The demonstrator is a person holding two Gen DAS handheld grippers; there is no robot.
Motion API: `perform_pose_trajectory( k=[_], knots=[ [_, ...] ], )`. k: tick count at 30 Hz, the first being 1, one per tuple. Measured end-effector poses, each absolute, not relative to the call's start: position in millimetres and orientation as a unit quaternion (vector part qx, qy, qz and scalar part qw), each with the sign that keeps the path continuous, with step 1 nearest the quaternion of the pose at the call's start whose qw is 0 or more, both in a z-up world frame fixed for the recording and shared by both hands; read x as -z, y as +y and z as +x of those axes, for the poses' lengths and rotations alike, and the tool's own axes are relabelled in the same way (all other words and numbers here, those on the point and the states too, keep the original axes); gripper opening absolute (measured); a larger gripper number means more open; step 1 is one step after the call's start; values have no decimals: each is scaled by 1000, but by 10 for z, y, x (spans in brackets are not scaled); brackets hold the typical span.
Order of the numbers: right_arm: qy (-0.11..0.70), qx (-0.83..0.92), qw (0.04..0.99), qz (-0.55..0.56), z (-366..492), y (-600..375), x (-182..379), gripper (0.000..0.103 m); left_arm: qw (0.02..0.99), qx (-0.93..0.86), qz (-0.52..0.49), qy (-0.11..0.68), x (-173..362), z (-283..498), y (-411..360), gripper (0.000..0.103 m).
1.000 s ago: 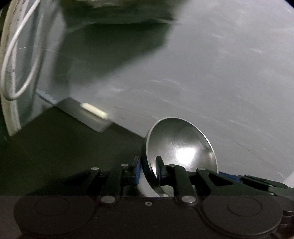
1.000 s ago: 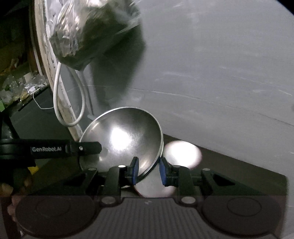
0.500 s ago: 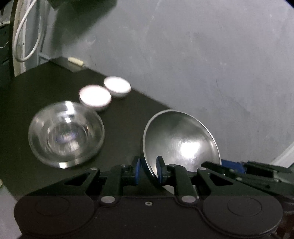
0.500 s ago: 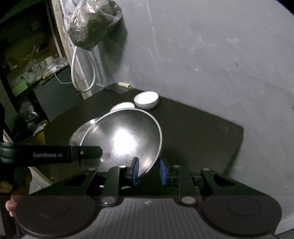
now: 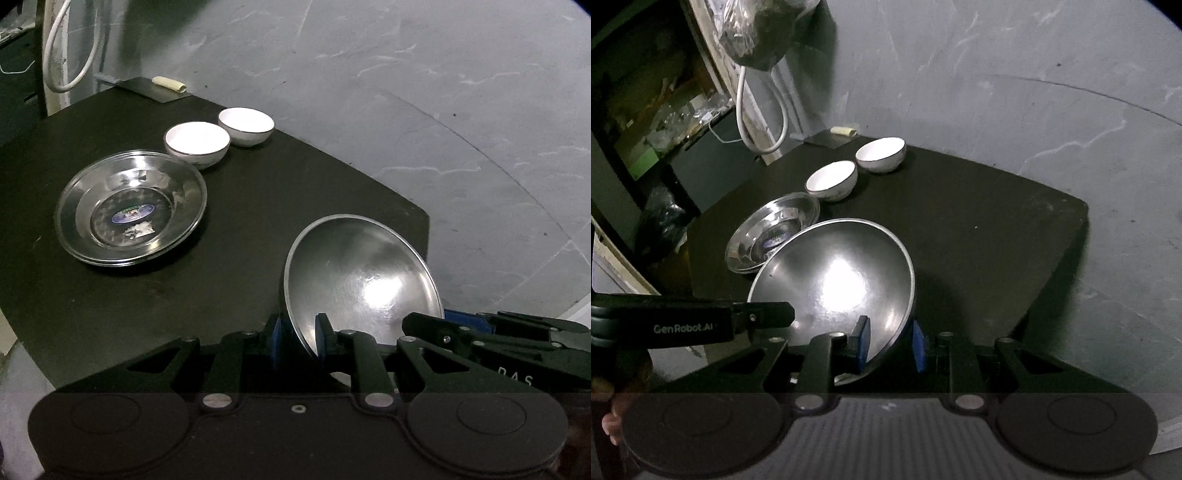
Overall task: Organize plates and bowls
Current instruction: 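Lift the handled steel bowl and carry it toward the stacked plates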
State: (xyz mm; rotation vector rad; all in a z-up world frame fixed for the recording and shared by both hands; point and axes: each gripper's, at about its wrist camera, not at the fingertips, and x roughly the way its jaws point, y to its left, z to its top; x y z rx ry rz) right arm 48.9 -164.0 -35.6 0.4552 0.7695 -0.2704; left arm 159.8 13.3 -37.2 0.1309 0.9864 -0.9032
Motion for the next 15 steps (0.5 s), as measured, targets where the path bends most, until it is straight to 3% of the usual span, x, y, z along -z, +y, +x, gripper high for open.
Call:
perform_pose_trajectory(
  k=[15],
  knots=[
    [409, -6, 895, 181, 867, -1984, 485, 27, 827, 288, 32, 482, 418, 1600, -36, 20]
  ],
)
